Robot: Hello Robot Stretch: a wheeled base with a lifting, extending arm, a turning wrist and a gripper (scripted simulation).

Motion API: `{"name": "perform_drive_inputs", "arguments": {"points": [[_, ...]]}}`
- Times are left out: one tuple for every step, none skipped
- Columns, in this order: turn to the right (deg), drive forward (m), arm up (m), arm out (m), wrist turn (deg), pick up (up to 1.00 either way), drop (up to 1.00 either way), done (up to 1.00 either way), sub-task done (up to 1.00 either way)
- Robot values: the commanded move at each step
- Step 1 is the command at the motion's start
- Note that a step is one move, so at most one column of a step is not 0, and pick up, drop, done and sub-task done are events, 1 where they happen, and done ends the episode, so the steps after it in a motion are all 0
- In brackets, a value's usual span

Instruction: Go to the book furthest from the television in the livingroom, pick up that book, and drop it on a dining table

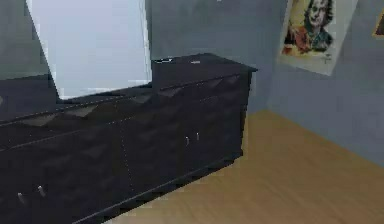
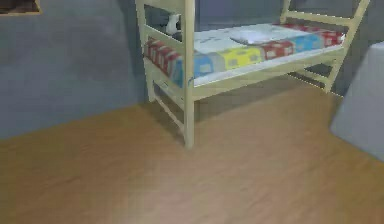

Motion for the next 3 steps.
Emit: {"name": "perform_drive_inputs", "arguments": {"points": [[-45.0, 0.00, 0.00, 0.00, 0.0, 0.00, 0.00, 0.00, 0.00], [-45.0, 0.00, 0.00, 0.00, 0.0, 0.00, 0.00, 0.00, 0.00], [-45.0, 0.00, 0.00, 0.00, 0.0, 0.00, 0.00, 0.00, 0.00]]}}
